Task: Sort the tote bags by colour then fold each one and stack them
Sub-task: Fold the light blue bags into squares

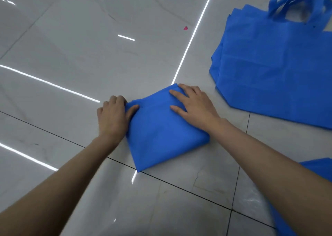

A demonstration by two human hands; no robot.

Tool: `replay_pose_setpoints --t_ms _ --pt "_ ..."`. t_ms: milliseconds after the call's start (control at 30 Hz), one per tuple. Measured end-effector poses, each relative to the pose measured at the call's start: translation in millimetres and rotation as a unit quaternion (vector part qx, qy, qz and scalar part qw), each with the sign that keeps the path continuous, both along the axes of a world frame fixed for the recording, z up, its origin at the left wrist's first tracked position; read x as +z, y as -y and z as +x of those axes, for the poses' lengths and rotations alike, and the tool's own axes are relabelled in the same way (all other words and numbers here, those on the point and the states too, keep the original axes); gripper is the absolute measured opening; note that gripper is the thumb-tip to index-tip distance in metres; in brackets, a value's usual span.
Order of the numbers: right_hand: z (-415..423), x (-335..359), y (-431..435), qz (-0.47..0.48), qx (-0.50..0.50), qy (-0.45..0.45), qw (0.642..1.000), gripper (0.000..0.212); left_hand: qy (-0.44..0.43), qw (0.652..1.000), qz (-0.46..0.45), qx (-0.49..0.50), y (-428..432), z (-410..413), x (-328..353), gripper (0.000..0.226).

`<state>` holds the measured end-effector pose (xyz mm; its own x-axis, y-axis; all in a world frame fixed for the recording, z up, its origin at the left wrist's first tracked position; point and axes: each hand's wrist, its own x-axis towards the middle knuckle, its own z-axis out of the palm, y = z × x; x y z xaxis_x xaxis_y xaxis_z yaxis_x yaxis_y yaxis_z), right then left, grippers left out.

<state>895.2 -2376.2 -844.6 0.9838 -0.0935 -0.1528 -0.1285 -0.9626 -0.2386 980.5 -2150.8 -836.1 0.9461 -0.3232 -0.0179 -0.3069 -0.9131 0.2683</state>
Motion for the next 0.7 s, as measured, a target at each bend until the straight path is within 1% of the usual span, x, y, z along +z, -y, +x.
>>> replay_pose_setpoints --t_ms 33,67,100,133,167,200,233,300,333,367,433,500,600,633,700 --pt "-0.2 -3.6 -5.7 -0.029 -0.013 0.02 0.999 0.053 0.016 0.998 -0.025 0.055 7.1 -14.3 -2.5 0.034" --pt "0.0 -6.7 -11.1 -0.046 -0.029 0.029 0.998 0.052 0.042 0.996 -0.051 0.065 15.9 -30.4 -4.1 0.039" --pt "0.5 -8.8 -15.3 -0.049 -0.042 0.034 0.997 0.051 0.078 0.995 -0.061 0.022 23.5 -46.2 -7.8 0.042" --pt "1.4 -9.7 -17.4 -0.047 -0.052 0.041 0.997 0.05 0.101 0.992 -0.054 -0.047 29.8 -61.4 -13.6 0.044" --pt "2.1 -8.6 -18.2 -0.056 -0.06 0.054 0.995 0.05 0.102 0.989 -0.034 -0.105 34.2 -74.1 -19.8 0.045" --pt "2.0 -7.1 -18.9 -0.083 -0.065 0.072 0.992 0.051 0.089 0.987 -0.007 -0.136 36.4 -82.3 -26.0 0.046" --pt "0.5 -5.2 -21.1 -0.117 -0.066 0.099 0.986 0.049 0.072 0.987 0.014 -0.142 36.9 -86.6 -30.4 0.048" --pt "-6.7 -6.1 -32.0 -0.149 -0.036 0.136 0.979 0.047 0.053 0.99 0.03 -0.128 36.6 -88.7 -35.2 0.048" --pt "-12.9 -8.7 -38.4 -0.135 -0.016 0.142 0.981 0.049 0.051 0.99 0.03 -0.125 37.1 -88.5 -36.2 0.048" --pt "-19.1 -11.6 -43.9 -0.105 -0.005 0.135 0.985 0.05 0.042 0.991 0.02 -0.124 37.8 -88.1 -35.3 0.048" --pt "-29.4 -18.0 -48.2 -0.051 -0.014 0.091 0.995 0.051 0.009 0.992 -0.025 -0.124 36.2 -85.5 -33.4 0.049" --pt "-31.8 -25.5 -45.8 -0.038 -0.031 0.069 0.996 0.052 -0.017 0.994 -0.058 -0.095 24.3 -80.1 -32.5 0.054" --pt "-30.4 -28.3 -46.6 -0.047 -0.033 0.067 0.996 0.053 -0.039 0.999 0.008 -0.017 -2.6 -71.7 -32.2 0.069" --pt "-30.2 -28.8 -47.2 -0.047 -0.035 0.069 0.996 0.054 -0.049 0.999 0.011 -0.008 -6.5 -70.2 -32.0 0.072" --pt "-30.2 -28.3 -49.0 -0.043 -0.043 0.065 0.996 0.053 -0.066 0.998 -0.021 0.002 -4.2 -71.5 -28.7 0.075"
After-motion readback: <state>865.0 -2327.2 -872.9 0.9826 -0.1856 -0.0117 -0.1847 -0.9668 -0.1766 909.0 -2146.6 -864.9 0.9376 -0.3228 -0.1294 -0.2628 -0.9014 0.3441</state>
